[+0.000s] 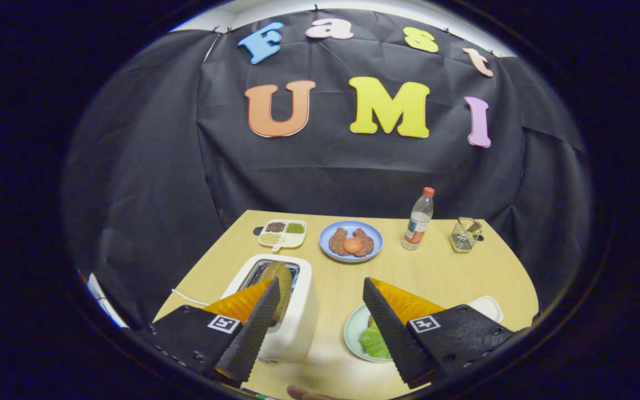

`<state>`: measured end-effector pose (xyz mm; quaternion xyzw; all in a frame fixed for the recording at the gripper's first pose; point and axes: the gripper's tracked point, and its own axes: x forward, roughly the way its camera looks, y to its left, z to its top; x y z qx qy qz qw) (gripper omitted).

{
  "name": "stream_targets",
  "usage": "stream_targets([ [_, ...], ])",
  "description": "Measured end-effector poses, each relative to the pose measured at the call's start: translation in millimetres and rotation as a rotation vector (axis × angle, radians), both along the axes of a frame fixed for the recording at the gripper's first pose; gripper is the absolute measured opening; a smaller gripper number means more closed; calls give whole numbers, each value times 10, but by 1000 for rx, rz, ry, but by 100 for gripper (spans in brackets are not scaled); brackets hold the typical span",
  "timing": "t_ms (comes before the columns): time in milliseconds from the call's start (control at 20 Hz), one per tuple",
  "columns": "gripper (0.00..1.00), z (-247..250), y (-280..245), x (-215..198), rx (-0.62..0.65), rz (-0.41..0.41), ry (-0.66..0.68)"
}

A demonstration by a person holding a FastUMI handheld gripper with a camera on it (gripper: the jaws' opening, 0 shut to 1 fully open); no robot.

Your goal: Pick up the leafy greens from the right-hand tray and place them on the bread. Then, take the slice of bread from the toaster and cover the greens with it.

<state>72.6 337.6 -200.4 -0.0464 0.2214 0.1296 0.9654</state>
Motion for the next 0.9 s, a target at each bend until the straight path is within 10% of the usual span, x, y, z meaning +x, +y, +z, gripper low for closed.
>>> stream_targets([
  [600, 85, -553, 698, 352, -33, -45, 165],
  [900, 51, -653, 744, 453, -66, -85, 234],
])
